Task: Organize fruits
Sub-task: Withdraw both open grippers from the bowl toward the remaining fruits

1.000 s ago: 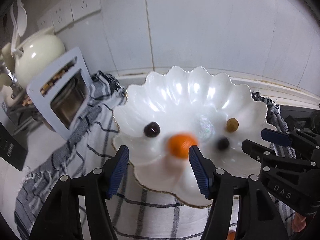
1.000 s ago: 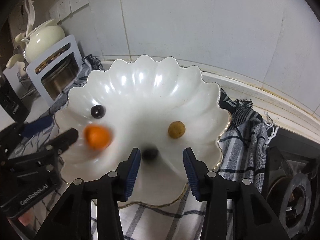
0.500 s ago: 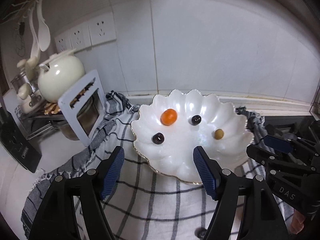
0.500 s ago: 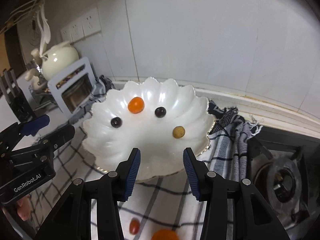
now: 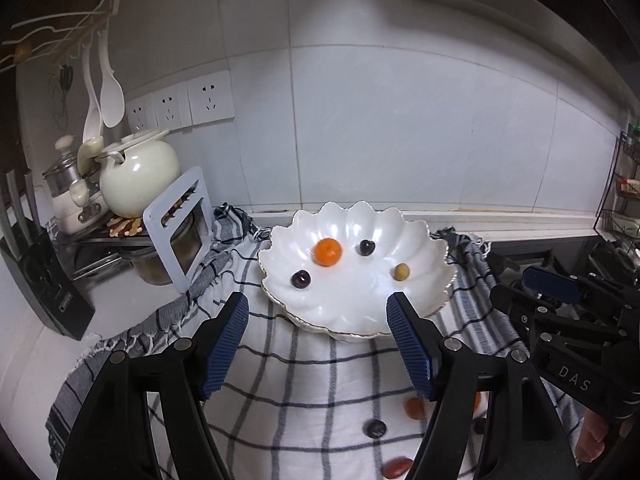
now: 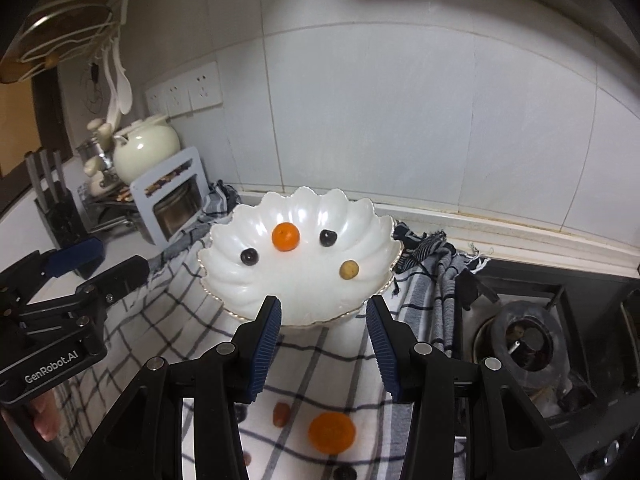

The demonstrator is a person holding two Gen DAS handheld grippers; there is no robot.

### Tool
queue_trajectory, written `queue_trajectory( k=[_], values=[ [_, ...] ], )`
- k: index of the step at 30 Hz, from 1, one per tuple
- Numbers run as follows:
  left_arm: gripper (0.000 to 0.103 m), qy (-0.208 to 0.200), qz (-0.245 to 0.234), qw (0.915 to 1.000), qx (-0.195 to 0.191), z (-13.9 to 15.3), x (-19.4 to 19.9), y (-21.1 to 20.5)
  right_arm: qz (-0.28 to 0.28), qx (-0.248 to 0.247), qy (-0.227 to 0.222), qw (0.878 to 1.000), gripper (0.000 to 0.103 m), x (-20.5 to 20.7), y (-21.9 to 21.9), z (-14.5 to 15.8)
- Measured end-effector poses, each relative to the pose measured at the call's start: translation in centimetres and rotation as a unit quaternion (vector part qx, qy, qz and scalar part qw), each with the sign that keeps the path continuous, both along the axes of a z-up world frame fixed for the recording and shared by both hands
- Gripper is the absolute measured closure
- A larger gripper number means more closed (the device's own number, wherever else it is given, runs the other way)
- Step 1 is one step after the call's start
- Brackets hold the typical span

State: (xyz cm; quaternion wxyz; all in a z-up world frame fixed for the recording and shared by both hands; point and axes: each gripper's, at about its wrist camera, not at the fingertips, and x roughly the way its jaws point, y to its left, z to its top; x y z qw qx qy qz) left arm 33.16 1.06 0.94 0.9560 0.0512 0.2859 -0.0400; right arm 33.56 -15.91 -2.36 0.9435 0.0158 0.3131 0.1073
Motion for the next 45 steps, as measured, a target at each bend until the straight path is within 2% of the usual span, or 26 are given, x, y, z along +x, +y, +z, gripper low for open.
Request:
queue_trajectory(
  k=[8,23,33,45],
  values=[
    [0.032,-0.010,0.024,0.9997,0.003,0.2,-3.8,-1.0,0.021,-0.002,-0.015,1.000,0.057,-2.5,-1.3,0.5],
    [0.032,0.005,0.056,0.9984,-0.004,-1.4,-9.7,-3.6,0.096,-0.009,-0.002,0.995,0.057,-6.6,-3.0,-1.7],
    [0.032,0.016,0.070,0.9974,-0.007,-3.8,-12.3,-5.5,0.131,-0.017,0.020,0.991,0.057,-8.2,-4.1,-4.5],
    [0.034,0.039,0.074,0.9964,0.007,-7.6,-13.7,-6.8,0.158,-0.041,0.027,0.986,0.058,-9.1,-4.2,-7.8]
  ],
)
